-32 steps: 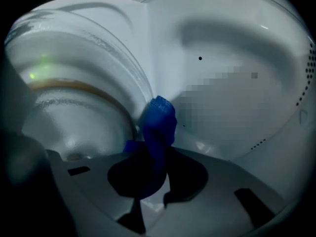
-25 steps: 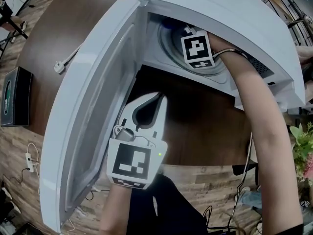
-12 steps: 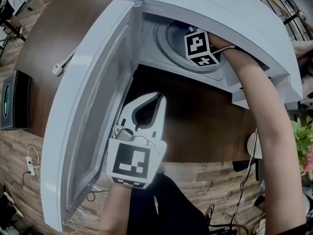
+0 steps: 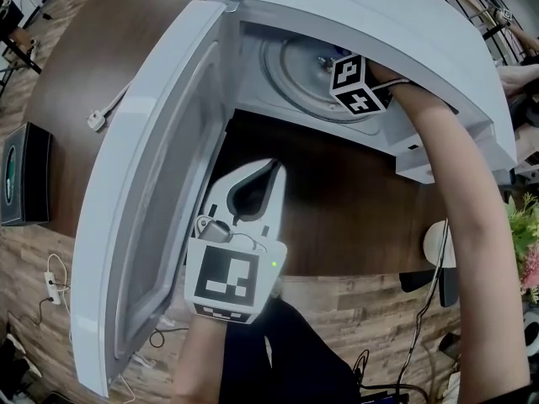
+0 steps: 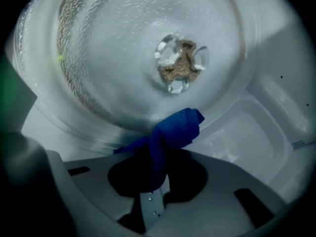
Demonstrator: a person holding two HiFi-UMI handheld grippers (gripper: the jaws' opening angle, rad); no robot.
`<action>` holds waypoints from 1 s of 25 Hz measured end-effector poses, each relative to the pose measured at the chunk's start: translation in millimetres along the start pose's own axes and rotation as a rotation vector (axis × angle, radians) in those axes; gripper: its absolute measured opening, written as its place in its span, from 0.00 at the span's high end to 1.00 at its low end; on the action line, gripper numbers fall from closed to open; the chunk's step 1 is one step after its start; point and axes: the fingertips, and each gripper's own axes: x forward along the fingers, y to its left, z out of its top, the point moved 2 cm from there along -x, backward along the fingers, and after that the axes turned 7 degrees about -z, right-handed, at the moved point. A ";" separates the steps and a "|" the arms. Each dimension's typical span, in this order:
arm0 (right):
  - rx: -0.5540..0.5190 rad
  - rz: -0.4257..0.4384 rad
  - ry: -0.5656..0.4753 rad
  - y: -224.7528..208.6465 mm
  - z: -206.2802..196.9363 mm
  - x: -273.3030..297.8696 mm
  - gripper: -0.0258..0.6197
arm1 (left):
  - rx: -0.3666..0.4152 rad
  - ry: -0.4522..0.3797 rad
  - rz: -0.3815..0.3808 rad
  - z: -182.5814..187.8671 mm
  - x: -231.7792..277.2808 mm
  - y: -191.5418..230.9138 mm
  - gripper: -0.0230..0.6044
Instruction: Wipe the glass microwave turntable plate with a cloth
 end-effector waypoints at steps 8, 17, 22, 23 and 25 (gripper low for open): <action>0.036 0.029 0.025 1.4 -5.9 -5.4 0.88 | 0.004 0.018 -0.001 -3.4 -3.4 -0.5 0.95; 0.205 -0.224 0.061 -41.2 -23.5 -24.2 0.88 | 0.003 0.025 0.011 -5.7 -5.0 1.4 0.95; 0.343 -0.391 -0.026 -66.7 -15.6 -45.6 0.88 | 0.005 0.033 0.008 -7.5 -3.3 -3.7 0.95; 0.369 -0.433 -0.054 -74.5 -13.1 -56.3 0.88 | 0.006 0.036 0.007 -8.4 -3.2 -4.8 0.95; 0.433 -0.503 -0.131 -89.4 -5.6 -77.6 0.88 | 0.005 0.040 0.008 -10.1 -2.8 -6.1 0.95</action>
